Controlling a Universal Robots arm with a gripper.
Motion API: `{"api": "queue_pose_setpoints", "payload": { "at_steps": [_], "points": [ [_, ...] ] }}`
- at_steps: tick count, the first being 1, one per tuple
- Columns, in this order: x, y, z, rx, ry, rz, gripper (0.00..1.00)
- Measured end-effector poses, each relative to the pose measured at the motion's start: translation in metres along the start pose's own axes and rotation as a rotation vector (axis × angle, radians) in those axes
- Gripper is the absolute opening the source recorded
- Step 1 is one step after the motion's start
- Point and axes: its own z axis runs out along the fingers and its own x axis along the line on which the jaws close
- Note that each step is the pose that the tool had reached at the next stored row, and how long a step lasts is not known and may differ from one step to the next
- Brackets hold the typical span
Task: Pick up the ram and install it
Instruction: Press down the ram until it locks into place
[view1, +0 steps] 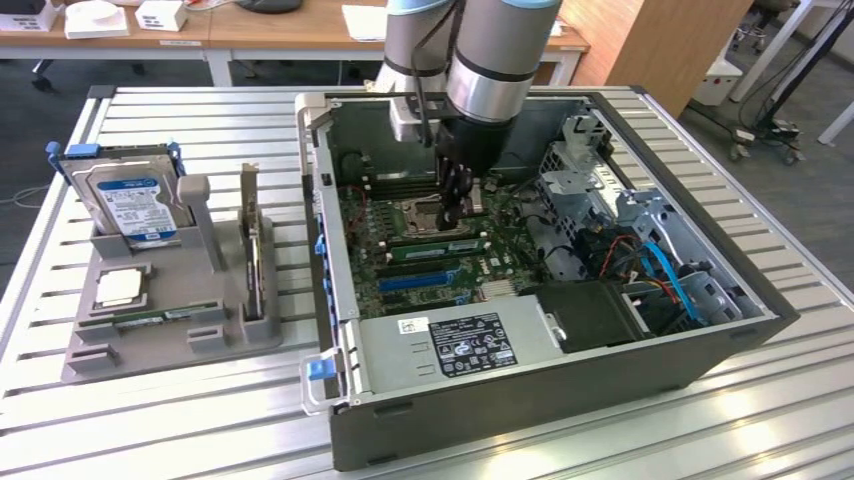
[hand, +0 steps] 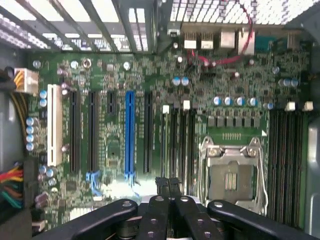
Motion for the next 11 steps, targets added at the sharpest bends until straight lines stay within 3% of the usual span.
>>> {"api": "queue_pose_setpoints", "payload": {
  "at_steps": [4, 11],
  "points": [
    [0.0, -0.0088, -0.0003, 0.0, 0.0, 0.0, 0.1],
    [-0.0001, -0.0094, -0.0003, 0.0, 0.0, 0.0, 0.1]
  ]
}}
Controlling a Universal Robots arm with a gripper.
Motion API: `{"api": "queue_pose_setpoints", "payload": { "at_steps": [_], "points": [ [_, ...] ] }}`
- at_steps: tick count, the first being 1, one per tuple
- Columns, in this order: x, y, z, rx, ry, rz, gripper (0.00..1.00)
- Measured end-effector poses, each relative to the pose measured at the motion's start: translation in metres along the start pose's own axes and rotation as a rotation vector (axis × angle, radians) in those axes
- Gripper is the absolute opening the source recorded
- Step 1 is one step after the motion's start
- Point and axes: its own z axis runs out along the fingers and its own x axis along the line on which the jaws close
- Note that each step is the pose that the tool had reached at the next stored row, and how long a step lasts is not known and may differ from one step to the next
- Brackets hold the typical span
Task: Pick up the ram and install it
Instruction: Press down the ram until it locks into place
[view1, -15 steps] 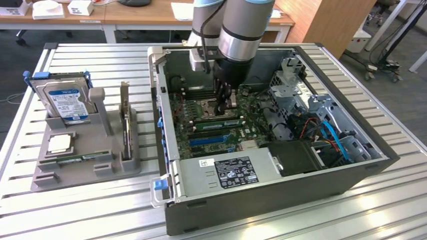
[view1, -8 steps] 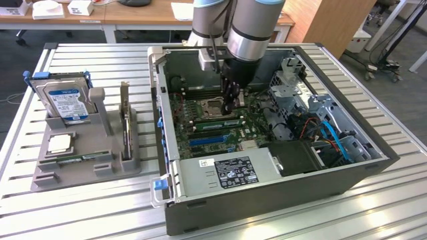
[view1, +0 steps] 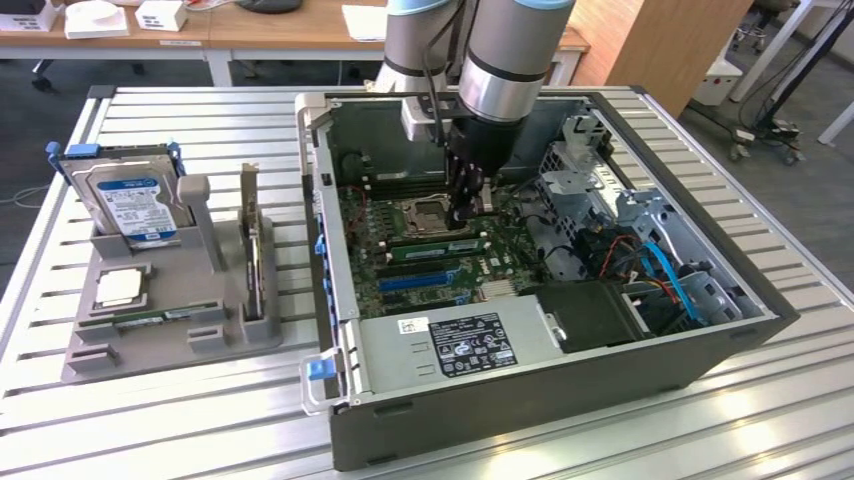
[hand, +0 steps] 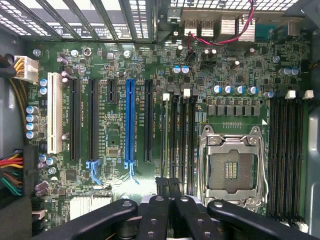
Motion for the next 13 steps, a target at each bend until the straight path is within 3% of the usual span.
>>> {"api": "queue_pose_setpoints", "payload": {
  "at_steps": [13],
  "points": [
    [0.0, 0.0, 0.0, 0.0004, -0.0009, 0.023, 0.1]
  ]
}}
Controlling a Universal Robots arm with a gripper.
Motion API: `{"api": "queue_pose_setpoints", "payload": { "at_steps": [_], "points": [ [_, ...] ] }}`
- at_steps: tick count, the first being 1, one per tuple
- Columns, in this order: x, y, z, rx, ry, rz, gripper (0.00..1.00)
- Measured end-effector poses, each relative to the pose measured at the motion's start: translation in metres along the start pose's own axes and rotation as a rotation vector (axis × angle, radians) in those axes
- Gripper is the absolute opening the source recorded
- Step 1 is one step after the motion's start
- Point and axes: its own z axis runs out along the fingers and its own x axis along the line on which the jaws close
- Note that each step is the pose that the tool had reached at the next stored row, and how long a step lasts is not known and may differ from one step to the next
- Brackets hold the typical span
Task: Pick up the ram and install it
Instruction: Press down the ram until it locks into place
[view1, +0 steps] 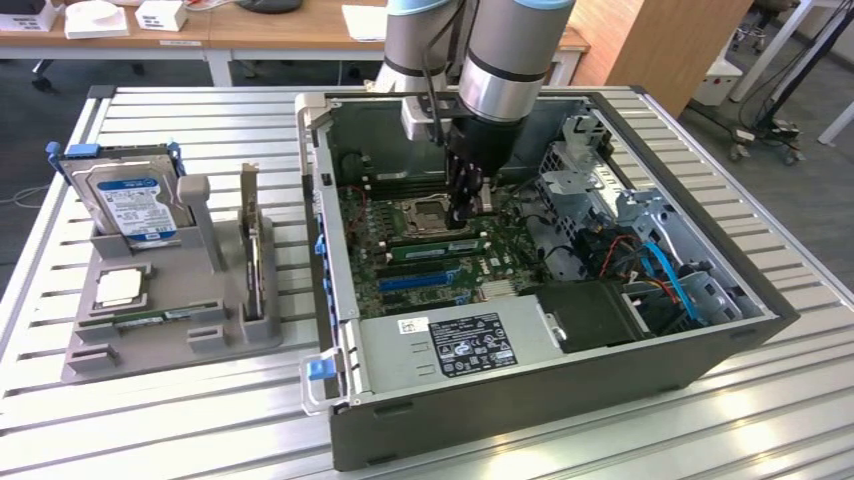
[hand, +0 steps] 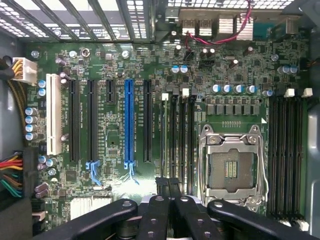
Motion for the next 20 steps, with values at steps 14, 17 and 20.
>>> {"api": "queue_pose_setpoints", "payload": {
  "at_steps": [14, 17, 20],
  "points": [
    [0.0, 0.0001, 0.0, 0.0026, -0.0071, 0.191, 0.1],
    [0.0, 0.0001, 0.0, 0.0032, -0.0086, 0.232, 0.1],
    [0.0, 0.0002, 0.0, 0.0038, -0.0102, 0.274, 0.1]
  ]
}}
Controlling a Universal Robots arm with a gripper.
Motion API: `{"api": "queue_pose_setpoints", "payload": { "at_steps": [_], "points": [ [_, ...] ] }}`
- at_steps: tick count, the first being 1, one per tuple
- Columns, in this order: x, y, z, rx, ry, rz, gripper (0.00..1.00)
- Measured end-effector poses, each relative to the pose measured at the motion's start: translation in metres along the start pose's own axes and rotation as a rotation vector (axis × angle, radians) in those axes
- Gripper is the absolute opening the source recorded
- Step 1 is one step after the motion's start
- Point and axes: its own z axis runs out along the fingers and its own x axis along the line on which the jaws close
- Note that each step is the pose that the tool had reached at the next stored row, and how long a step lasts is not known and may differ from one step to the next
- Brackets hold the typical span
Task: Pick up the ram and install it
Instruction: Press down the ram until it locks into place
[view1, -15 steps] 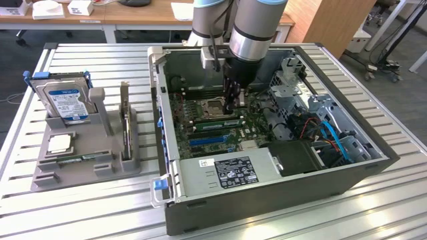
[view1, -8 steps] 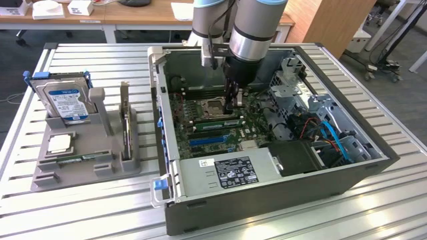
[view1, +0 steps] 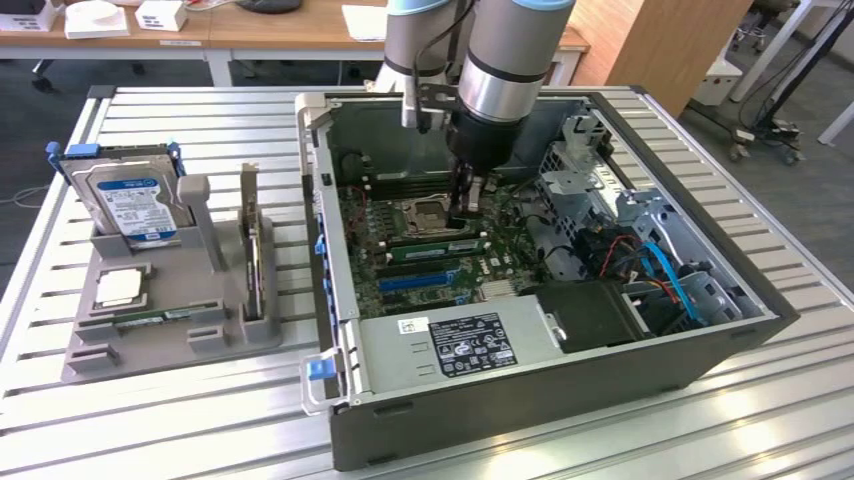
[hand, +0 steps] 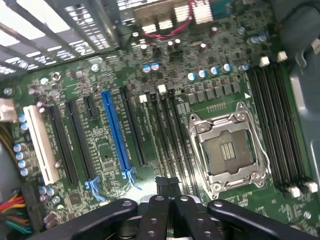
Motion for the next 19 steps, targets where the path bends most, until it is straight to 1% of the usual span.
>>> {"api": "queue_pose_setpoints", "payload": {
  "at_steps": [19],
  "points": [
    [0.0, 0.0001, 0.0003, 0.0041, -0.011, 0.292, 0.1]
  ]
}}
